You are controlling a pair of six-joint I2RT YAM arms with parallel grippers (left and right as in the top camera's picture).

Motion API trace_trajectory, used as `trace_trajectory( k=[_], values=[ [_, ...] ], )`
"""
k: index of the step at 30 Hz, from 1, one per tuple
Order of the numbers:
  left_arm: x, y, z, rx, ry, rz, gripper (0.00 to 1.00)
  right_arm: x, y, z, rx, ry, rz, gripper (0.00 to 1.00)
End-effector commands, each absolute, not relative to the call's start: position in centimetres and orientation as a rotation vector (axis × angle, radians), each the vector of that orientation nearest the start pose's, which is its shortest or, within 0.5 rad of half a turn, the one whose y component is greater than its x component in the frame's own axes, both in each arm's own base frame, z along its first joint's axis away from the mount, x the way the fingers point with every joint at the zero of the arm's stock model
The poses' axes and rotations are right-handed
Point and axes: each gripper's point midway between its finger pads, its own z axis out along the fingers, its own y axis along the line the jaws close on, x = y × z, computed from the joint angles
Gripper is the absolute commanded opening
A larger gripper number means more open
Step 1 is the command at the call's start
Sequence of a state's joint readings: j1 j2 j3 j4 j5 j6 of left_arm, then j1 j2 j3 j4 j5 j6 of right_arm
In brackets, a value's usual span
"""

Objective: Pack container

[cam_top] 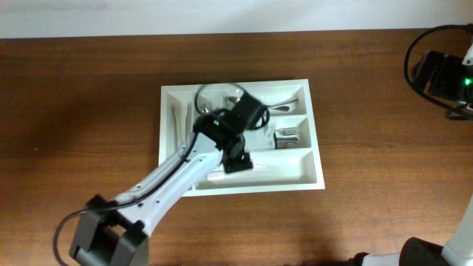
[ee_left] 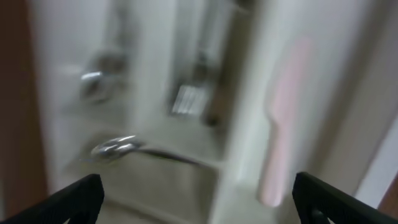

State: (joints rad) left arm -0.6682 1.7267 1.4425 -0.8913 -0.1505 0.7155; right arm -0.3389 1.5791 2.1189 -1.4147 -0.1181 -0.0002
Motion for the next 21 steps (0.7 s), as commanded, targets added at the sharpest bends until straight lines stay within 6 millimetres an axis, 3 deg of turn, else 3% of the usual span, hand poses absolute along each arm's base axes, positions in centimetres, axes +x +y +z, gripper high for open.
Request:
trace_trajectory(
  k=[1, 5, 8, 14, 17, 21],
  values=[
    [35.9, -20.8, 23.1, 1.210, 2.216, 0.243, 0.99, 34.1, -9.9, 37.5, 0.351, 2.390, -0.008, 0.99],
    [36.7, -14.2, 29.0, 0.769, 2.295, 0.335, 0.99, 34.1, -9.9, 37.4, 0.352, 2.390, -0.008, 0.99],
    [36.2, -8.2, 31.0, 0.432, 2.355, 0.361, 0.99, 34.1, -9.9, 37.4, 0.352, 2.390, -0.008, 0.99],
    [33.4, 2.2, 31.2, -0.132, 2.459, 0.406, 0.99, 34.1, -9.9, 37.5, 0.351, 2.390, -0.008, 0.99],
    [32.2, 5.2, 30.5, -0.239, 2.508, 0.455, 0.99, 34.1, -9.9, 37.4, 0.352, 2.390, -0.008, 0.99],
    [31.2, 7.6, 30.1, -0.332, 2.535, 0.494, 0.99, 34.1, -9.9, 37.4, 0.352, 2.390, -0.008, 0.99]
  ],
)
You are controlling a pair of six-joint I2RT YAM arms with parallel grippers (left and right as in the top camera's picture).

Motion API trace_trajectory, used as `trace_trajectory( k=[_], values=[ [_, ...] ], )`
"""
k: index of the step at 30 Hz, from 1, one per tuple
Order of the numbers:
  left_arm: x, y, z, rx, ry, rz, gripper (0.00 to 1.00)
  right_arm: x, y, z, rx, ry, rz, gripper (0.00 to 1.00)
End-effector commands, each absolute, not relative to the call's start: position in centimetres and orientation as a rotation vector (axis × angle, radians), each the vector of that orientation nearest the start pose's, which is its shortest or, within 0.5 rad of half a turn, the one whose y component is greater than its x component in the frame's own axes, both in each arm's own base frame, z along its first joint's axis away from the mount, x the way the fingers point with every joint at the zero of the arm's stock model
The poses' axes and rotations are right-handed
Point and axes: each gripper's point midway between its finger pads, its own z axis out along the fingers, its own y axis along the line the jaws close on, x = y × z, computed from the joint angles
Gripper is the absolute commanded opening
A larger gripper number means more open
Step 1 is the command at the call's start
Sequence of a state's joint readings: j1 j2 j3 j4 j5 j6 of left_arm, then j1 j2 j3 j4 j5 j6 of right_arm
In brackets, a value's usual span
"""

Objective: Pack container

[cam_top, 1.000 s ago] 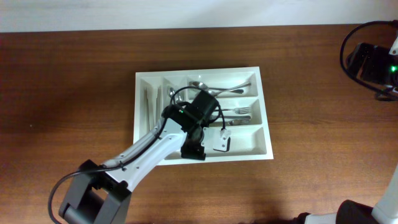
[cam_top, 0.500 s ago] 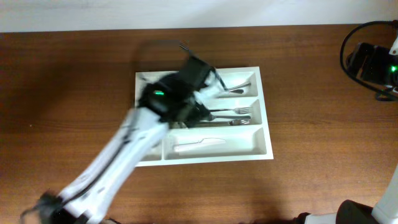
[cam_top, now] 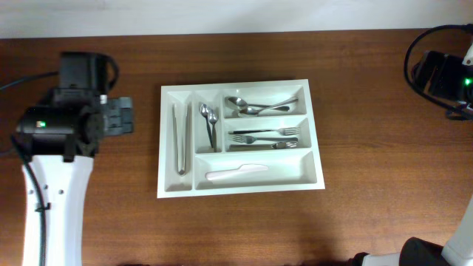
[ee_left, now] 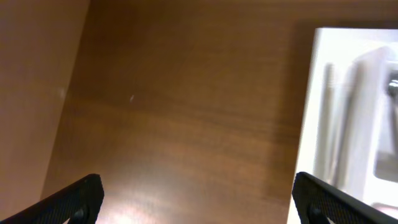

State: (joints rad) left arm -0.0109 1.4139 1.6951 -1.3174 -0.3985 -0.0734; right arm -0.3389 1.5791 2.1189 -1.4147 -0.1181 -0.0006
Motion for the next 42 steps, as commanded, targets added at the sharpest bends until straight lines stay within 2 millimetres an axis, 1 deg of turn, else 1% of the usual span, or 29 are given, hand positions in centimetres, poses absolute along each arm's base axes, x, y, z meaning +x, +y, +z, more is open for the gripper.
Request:
trace_trajectory(
  k=[1, 4, 6, 10, 17, 20, 25, 28, 31, 34, 36, 38, 40, 42],
  values=[
    [31.0, 8.0, 30.0, -0.349, 2.538, 0.500, 0.99, 34.1, -9.9, 37.4, 0.352, 2.390, -0.008, 0.99],
    [30.5, 8.8, 29.9, -0.382, 2.547, 0.512, 0.99, 34.1, -9.9, 37.4, 0.351, 2.390, -0.008, 0.99],
    [30.7, 8.6, 29.8, -0.379, 2.550, 0.486, 0.99, 34.1, -9.9, 37.4, 0.351, 2.390, -0.008, 0.99],
    [31.4, 7.3, 29.6, -0.354, 2.551, 0.377, 0.99, 34.1, -9.9, 37.4, 0.352, 2.390, -0.008, 0.99],
    [31.3, 7.3, 29.6, -0.355, 2.554, 0.379, 0.99, 34.3, -9.9, 37.3, 0.350, 2.395, -0.007, 0.99],
    [31.3, 7.3, 29.6, -0.355, 2.554, 0.379, 0.99, 34.0, -9.8, 37.7, 0.348, 2.384, -0.009, 0.99],
    [31.3, 7.3, 29.6, -0.355, 2.554, 0.379, 0.99, 32.6, -9.2, 39.5, 0.334, 2.331, -0.021, 0.99],
    [31.3, 7.3, 29.6, -0.355, 2.554, 0.379, 0.99, 31.2, -8.3, 41.2, 0.305, 2.281, -0.033, 0.99],
    [31.3, 7.3, 29.6, -0.354, 2.554, 0.378, 0.99, 29.9, -8.1, 43.6, 0.269, 2.186, -0.103, 0.99],
    [31.3, 7.3, 29.6, -0.355, 2.554, 0.379, 0.99, 28.9, -7.2, 46.4, 0.227, 2.052, -0.110, 0.99],
    [31.3, 7.3, 29.6, -0.355, 2.554, 0.379, 0.99, 28.5, -6.1, 47.9, 0.178, 1.964, -0.088, 0.99],
    [31.3, 7.3, 29.6, -0.355, 2.554, 0.379, 0.99, 28.0, -4.5, 49.0, 0.110, 1.871, -0.050, 0.99],
    [31.3, 7.3, 29.6, -0.355, 2.554, 0.379, 0.99, 27.5, -3.0, 48.8, 0.053, 1.815, -0.011, 0.99],
    [31.3, 7.3, 29.6, -0.355, 2.554, 0.379, 0.99, 26.6, -1.4, 47.2, -0.001, 1.787, 0.032, 0.99]
  ],
)
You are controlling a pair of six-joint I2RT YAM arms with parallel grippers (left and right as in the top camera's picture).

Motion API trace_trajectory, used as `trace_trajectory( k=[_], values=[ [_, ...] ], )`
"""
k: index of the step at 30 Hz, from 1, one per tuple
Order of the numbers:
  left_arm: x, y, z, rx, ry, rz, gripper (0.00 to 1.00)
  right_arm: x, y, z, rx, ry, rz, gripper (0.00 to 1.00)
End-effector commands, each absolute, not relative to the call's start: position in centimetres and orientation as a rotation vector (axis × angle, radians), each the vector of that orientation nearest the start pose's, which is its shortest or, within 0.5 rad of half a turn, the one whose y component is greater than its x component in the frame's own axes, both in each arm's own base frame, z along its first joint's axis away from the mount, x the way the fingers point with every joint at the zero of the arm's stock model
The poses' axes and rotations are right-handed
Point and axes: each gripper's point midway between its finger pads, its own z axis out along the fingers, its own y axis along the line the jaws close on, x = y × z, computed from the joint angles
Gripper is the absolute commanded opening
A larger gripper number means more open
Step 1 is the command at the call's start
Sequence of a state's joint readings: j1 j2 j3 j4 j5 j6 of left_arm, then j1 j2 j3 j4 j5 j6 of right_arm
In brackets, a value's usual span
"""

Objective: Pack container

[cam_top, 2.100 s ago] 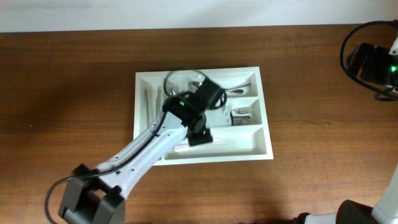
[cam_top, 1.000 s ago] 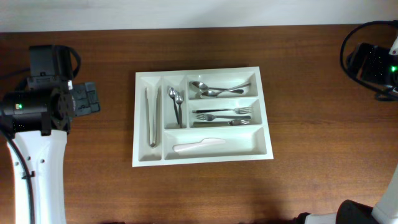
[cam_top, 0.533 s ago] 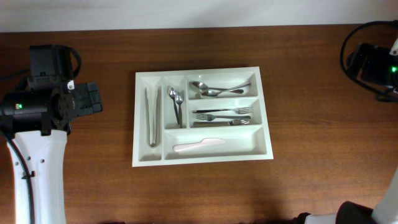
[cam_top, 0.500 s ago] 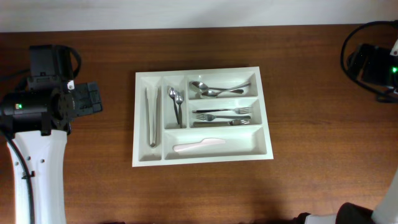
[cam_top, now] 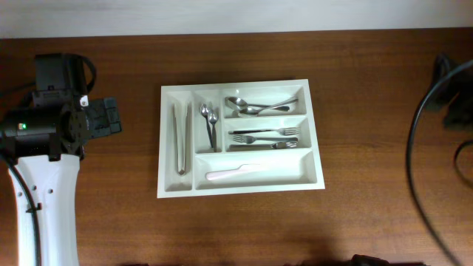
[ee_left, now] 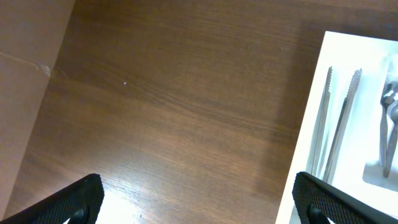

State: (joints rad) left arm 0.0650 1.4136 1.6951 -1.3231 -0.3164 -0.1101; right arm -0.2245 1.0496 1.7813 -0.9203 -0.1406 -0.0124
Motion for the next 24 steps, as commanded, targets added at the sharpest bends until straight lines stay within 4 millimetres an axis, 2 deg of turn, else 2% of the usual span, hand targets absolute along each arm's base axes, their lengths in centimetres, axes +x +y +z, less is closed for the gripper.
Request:
trace_trajectory(
  k=[1, 4, 8, 14, 16, 19, 24],
  values=[
    [31.3, 7.3, 29.6, -0.355, 2.554, 0.379, 0.99, 26.2, -0.9, 46.2, -0.017, 1.786, 0.046, 0.99],
    [31.3, 7.3, 29.6, -0.355, 2.554, 0.379, 0.99, 24.7, 0.6, 41.2, -0.058, 1.809, 0.087, 0.99],
    [31.3, 7.3, 29.6, -0.355, 2.554, 0.379, 0.99, 23.2, 1.4, 33.3, -0.079, 1.854, 0.113, 0.99],
    [31.3, 7.3, 29.6, -0.355, 2.554, 0.379, 0.99, 22.4, 2.2, 21.9, -0.101, 1.896, 0.165, 0.98],
    [31.3, 7.3, 29.6, -0.355, 2.554, 0.379, 0.99, 22.3, 2.9, 19.6, -0.127, 1.883, 0.198, 0.99],
    [31.3, 7.3, 29.6, -0.355, 2.554, 0.379, 0.99, 22.1, 3.3, 17.3, -0.147, 1.861, 0.219, 0.99],
    [31.3, 7.3, 29.6, -0.355, 2.554, 0.379, 0.99, 21.8, 3.3, 15.6, -0.152, 1.835, 0.214, 0.99]
  ],
)
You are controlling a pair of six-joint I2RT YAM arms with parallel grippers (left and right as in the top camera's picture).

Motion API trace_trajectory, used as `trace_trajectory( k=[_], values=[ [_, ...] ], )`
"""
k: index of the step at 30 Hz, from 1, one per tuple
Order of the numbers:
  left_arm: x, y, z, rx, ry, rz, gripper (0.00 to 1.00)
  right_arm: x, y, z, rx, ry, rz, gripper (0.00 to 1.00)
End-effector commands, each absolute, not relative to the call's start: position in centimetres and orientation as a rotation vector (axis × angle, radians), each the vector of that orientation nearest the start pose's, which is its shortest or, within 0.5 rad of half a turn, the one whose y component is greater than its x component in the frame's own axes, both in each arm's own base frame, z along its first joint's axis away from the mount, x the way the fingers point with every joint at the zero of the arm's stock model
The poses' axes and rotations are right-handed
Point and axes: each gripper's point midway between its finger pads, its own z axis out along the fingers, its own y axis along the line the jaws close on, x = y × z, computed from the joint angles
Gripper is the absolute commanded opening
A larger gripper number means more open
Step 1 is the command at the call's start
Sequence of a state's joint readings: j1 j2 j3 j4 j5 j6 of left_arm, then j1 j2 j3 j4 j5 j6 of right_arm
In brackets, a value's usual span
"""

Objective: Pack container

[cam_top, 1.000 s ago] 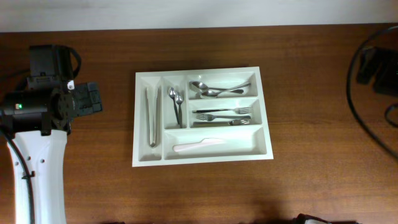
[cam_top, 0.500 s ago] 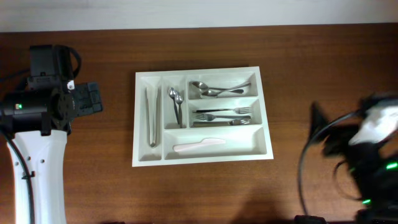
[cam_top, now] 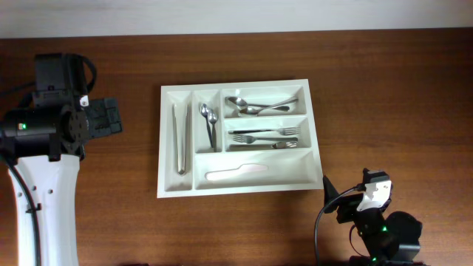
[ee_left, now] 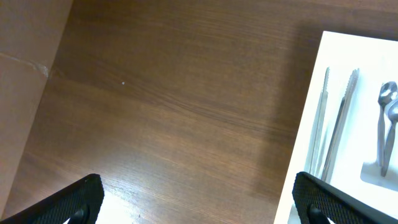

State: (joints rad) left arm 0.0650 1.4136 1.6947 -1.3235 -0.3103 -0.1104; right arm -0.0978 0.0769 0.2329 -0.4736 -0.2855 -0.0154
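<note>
The white cutlery tray (cam_top: 315, 140) lies mid-table. It holds metal tongs (cam_top: 181, 138) in the left slot, small spoons (cam_top: 208, 122), large spoons (cam_top: 262, 106), forks (cam_top: 266, 137) and a pale knife (cam_top: 236, 174) in the front slot. My left gripper (cam_top: 111, 118) hangs open and empty over bare table left of the tray. In the left wrist view the gripper (ee_left: 199, 202) shows wide-apart fingertips (ee_left: 78, 199), with the tray (ee_left: 308, 124) and tongs (ee_left: 333, 118) at the right. My right arm (cam_top: 369, 210) is at the front right; its jaws are unclear.
Brown wooden table (cam_top: 384, 89) all round the tray. A pale strip of wall or floor runs along the far edge (cam_top: 222, 15). The left arm's white link (cam_top: 44, 199) stretches down the left side. A black cable loops by the right arm's base.
The right arm, a blur at the right edge before, now sits at the front right just off the tray's corner. My left gripper has stayed about where it was, still open.
First my left gripper was open low over the tray's front slot, with the pale knife lying there. Then it stood open left of the tray, all cutlery in place, and has stayed there. The right arm went from the far right corner to the front right.
</note>
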Motion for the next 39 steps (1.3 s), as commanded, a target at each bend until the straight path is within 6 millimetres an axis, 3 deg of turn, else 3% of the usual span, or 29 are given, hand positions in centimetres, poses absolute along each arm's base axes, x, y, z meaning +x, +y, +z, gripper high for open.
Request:
trace_trajectory(
  k=[1, 8, 12, 39],
  values=[
    [31.3, 7.3, 29.6, -0.355, 2.554, 0.379, 0.99, 21.8, 3.3, 15.4, -0.152, 1.833, 0.213, 0.99],
    [31.3, 7.3, 29.6, -0.355, 2.554, 0.379, 0.99, 21.8, 3.3, 14.4, -0.149, 1.855, 0.217, 0.99],
    [31.3, 7.3, 29.6, -0.355, 2.554, 0.379, 0.99, 21.9, 3.3, 12.7, -0.144, 1.891, 0.224, 0.99],
    [31.2, 7.2, 29.9, -0.351, 2.545, 0.376, 0.99, 22.0, 3.3, 12.9, -0.145, 1.883, 0.223, 0.99]
  ],
)
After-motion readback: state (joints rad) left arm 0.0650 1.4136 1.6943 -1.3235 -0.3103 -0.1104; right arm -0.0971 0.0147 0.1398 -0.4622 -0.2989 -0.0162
